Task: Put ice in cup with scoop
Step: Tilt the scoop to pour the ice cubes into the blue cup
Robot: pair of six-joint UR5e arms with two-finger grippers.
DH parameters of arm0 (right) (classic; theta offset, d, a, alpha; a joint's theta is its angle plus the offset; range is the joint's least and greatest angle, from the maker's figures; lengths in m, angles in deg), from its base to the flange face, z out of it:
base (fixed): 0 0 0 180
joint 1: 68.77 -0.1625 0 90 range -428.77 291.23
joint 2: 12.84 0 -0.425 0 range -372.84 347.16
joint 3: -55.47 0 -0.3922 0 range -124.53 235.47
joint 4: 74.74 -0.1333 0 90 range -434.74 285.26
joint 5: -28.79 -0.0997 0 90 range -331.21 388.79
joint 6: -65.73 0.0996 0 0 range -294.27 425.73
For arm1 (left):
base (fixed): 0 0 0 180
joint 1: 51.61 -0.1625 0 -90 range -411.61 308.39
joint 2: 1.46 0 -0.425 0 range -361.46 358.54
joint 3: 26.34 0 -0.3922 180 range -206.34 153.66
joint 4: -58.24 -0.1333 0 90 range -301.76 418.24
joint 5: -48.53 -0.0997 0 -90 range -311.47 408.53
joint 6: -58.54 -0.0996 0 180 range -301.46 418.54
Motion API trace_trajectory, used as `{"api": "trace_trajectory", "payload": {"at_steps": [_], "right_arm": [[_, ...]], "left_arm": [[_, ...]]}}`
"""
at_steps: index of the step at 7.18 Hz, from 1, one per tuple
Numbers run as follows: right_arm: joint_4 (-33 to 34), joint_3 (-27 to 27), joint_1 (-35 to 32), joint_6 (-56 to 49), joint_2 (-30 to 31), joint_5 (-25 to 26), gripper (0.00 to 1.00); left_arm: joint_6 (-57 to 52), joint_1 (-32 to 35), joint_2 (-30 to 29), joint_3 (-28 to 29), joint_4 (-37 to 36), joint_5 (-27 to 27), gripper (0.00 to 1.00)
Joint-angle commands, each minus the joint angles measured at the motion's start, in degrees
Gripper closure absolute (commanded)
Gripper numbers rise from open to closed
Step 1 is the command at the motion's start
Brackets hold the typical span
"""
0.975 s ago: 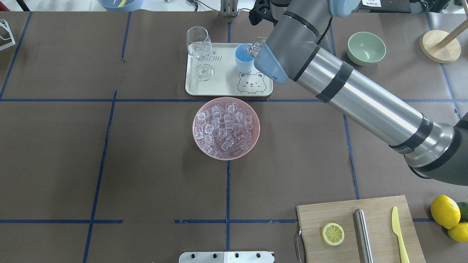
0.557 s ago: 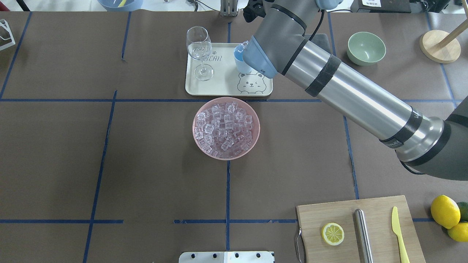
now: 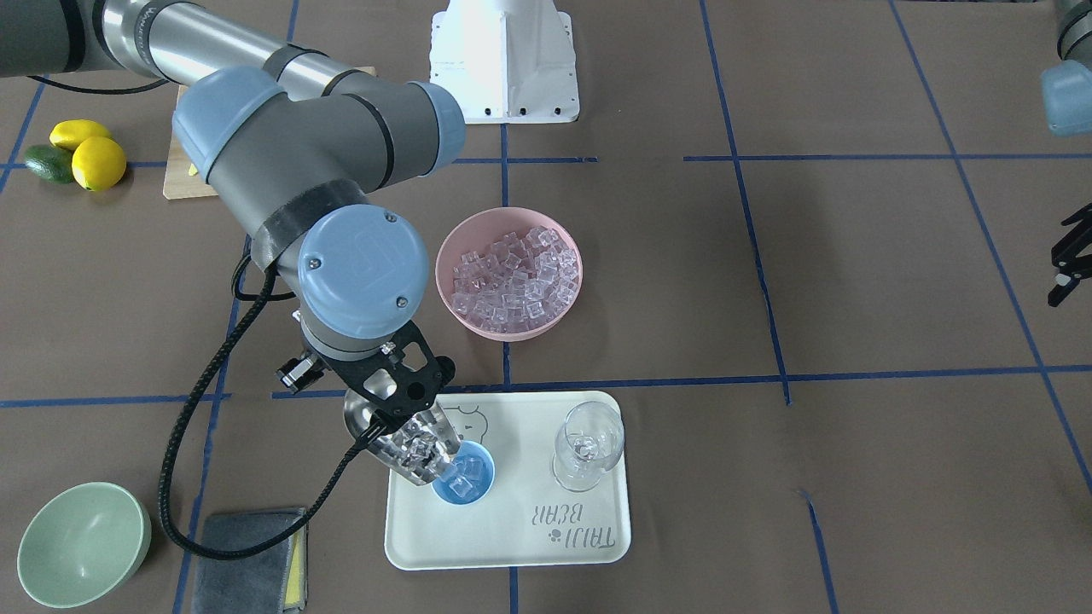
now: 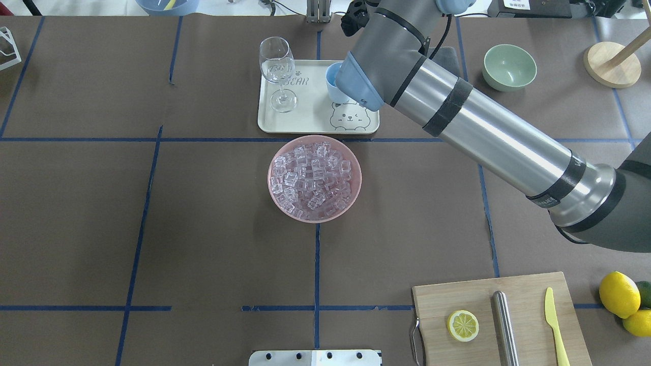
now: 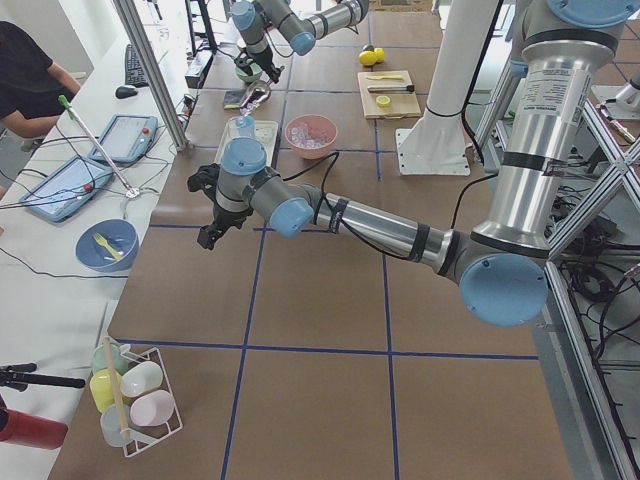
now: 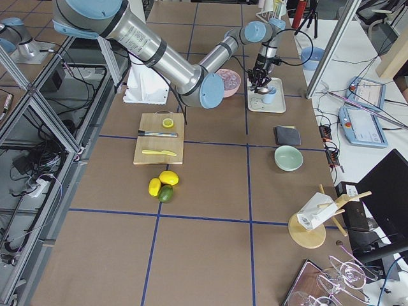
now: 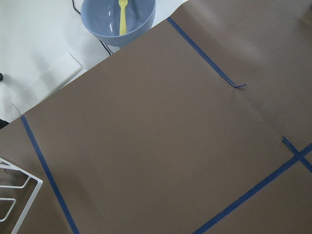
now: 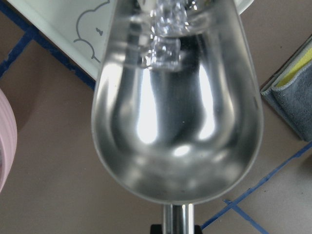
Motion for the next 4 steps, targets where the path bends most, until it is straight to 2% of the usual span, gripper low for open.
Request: {"api": "trace_trajectory", "payload": {"at_steps": [1, 4], "right_arm": [[1.76, 0.22, 0.55, -0.09, -1.02, 1.22, 1.0], [1.68, -0.13, 0.55, -0.09, -0.94, 1.4, 1.0]], "left_arm": [[-0.25, 0.0, -0.03, -0.09, -0.03, 0.0, 0.0], [-0.25, 0.17, -0.03, 0.0, -0.12, 0.0, 0.0]]}}
